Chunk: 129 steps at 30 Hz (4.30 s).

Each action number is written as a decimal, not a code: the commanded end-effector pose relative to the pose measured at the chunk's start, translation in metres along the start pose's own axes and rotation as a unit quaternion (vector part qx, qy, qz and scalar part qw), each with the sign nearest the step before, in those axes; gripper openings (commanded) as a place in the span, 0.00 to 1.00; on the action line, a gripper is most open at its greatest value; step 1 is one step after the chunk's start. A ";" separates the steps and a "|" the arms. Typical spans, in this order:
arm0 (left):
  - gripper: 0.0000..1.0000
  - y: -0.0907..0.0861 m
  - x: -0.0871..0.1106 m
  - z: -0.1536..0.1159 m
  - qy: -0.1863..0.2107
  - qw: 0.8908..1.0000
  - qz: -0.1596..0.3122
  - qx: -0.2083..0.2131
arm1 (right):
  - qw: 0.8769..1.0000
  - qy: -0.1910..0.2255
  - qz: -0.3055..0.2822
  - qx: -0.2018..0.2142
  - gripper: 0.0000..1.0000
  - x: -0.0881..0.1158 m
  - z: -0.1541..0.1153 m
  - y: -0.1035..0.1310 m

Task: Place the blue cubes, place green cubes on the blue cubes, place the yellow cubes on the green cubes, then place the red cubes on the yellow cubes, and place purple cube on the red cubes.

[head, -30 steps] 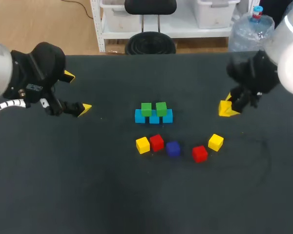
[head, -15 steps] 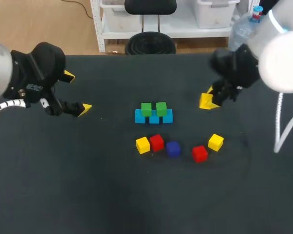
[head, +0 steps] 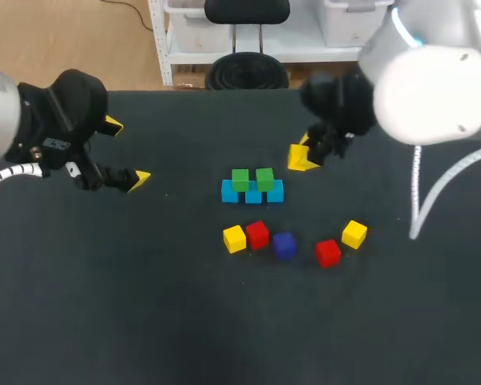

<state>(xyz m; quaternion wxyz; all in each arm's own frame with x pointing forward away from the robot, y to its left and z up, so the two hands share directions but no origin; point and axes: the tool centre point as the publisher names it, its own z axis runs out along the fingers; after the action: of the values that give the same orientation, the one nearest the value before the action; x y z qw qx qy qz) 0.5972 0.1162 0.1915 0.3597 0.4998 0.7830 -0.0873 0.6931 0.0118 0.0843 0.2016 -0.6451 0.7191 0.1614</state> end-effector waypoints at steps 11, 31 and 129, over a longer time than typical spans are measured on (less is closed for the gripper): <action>1.00 0.001 0.001 0.000 -0.002 1.000 0.001 0.001 | 1.000 0.016 -0.017 -0.011 0.00 -0.038 0.034 -0.002; 1.00 0.001 0.001 0.000 -0.002 1.000 0.001 0.001 | 0.999 0.033 -0.024 -0.014 0.00 -0.046 0.050 0.007; 1.00 0.001 0.001 0.000 -0.002 1.000 0.001 0.001 | 0.998 0.058 -0.010 -0.006 0.00 -0.043 0.068 -0.007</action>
<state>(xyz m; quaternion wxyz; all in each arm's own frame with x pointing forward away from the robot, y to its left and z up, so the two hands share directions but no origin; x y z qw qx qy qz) 0.5972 0.1162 0.1915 0.3597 0.4998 0.7830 -0.0873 0.7079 0.0807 0.0475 0.1578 -0.6618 0.7221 0.1255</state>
